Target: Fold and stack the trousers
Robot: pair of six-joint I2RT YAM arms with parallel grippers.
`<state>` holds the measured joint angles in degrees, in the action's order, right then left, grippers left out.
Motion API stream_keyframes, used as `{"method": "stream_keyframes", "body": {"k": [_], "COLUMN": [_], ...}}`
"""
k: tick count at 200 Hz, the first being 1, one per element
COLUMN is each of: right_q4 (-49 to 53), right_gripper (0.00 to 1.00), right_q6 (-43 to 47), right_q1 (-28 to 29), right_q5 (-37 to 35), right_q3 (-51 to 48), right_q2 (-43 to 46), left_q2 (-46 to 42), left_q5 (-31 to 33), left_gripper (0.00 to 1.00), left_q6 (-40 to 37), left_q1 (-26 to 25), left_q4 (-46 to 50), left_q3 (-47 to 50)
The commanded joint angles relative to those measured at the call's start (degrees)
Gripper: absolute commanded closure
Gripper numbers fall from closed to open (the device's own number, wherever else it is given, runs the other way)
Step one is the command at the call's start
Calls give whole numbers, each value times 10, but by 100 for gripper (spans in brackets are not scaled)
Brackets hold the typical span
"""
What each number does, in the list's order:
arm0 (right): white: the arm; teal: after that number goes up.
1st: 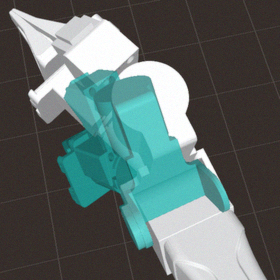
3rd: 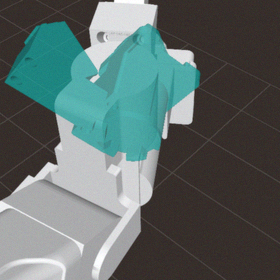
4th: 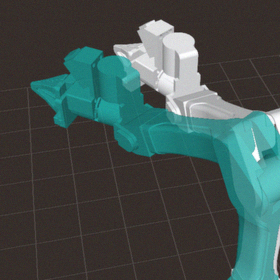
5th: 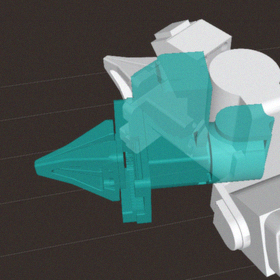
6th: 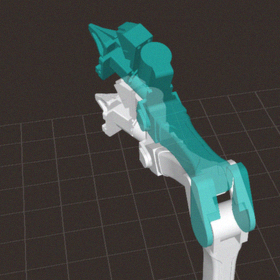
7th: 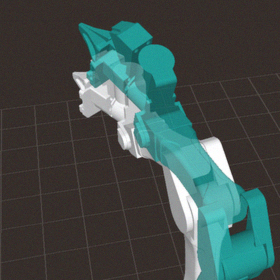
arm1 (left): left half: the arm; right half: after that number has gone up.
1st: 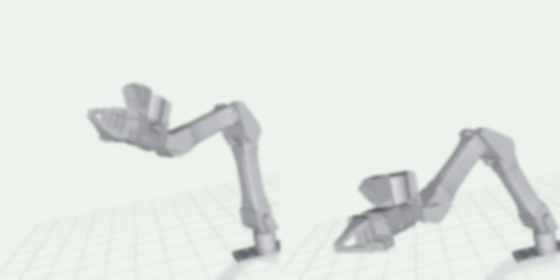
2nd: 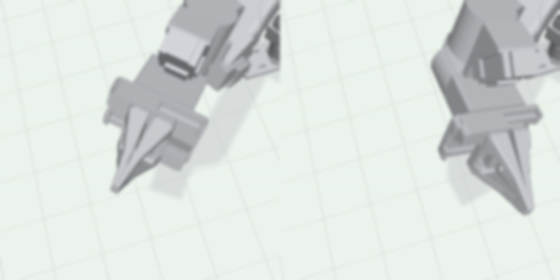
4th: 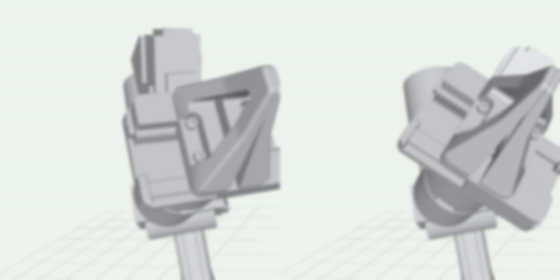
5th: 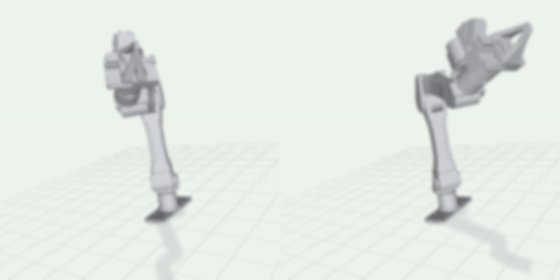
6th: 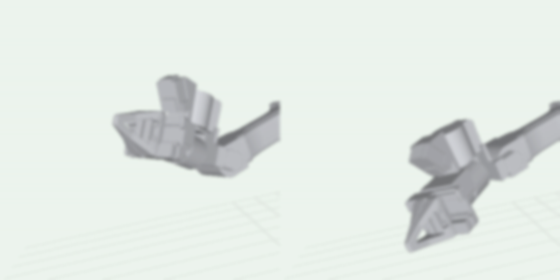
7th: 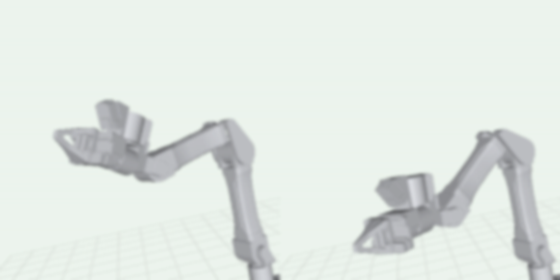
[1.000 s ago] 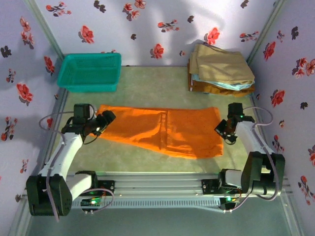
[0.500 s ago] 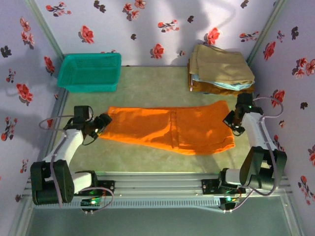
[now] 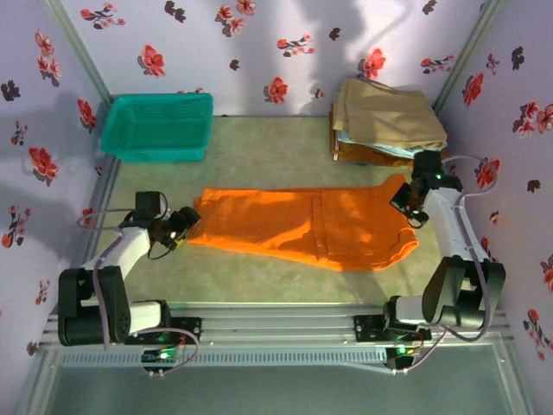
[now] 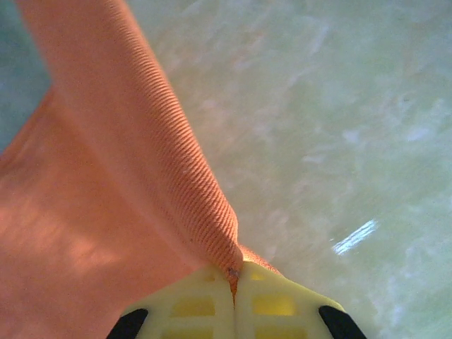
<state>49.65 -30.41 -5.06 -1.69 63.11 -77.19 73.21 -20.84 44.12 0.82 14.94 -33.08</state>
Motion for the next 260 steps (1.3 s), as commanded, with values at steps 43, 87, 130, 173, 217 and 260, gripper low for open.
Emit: {"method": "stream_keyframes", "body": {"k": [43, 87, 130, 173, 217, 260], "right_q4": [49, 17, -7, -14, -11, -55], "right_gripper": [100, 100, 100, 100, 100, 100], "right_q6": [-70, -149, -173, -179, -193, -211], "right_q1": [212, 421, 549, 607, 629, 640], "right_q5": [-20, -72, -94, -89, -74, -49], "right_q3": [125, 242, 413, 575, 662, 674], "right_q2": [41, -46, -228, -392, -492, -533], "left_q2": [36, 63, 60, 61, 61, 58], "left_q5": [-66, -99, -105, -108, -110, -112], "left_gripper": [42, 55, 57, 58, 58, 59], "left_q6": [1, 22, 23, 22, 14, 14], "left_q1": [4, 3, 1, -2, -2, -2], "left_q4": [-103, -165, -173, -183, -190, -191], "left_q3": [36, 61, 64, 74, 89, 93]}}
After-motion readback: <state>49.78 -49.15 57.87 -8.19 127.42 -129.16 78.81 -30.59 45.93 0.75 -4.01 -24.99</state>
